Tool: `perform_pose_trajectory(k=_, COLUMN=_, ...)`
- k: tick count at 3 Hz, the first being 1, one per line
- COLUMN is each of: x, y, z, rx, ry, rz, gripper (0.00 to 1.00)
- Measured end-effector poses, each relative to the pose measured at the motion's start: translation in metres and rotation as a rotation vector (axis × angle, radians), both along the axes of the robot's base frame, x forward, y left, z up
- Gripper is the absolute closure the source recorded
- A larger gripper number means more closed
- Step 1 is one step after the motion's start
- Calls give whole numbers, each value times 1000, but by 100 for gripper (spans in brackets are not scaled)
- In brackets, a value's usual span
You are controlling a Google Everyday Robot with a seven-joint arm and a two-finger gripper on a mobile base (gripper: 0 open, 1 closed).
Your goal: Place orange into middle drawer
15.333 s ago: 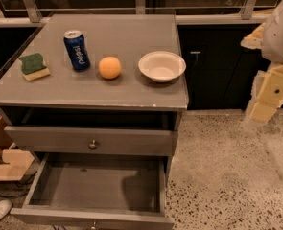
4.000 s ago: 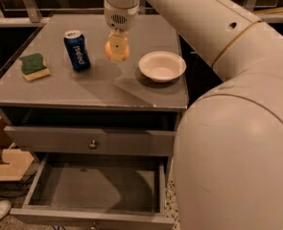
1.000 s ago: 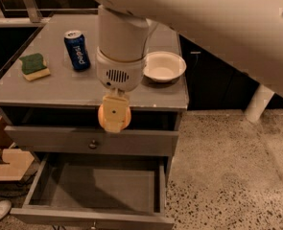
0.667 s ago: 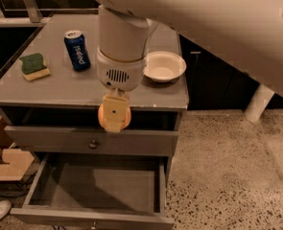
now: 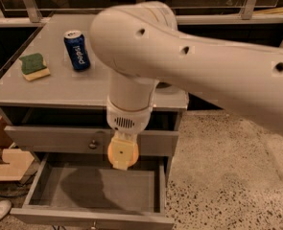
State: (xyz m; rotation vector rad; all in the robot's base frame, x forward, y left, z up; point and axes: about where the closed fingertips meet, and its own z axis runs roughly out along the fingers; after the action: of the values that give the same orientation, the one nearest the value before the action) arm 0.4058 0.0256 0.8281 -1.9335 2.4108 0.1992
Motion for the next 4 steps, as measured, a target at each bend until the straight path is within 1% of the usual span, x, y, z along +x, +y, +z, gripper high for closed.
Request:
perform_pose_trajectory(k=1, x=-19, y=0, z=-50, rx=-8, ry=46, rz=-40, gripper=100)
perform_pose_trajectory(k=2, x=-19, y=0, z=-50, rx=-8, ry=46, rz=-40, gripper=100)
perform_pose_trajectory(k=3, x=-27, y=2, z=-67, rx=-14, ry=58, rz=-95, gripper=100)
perform_pose_trajectory(k=4, x=-31, y=2, z=-101, rx=-2, ry=71, rz=-218, gripper=100)
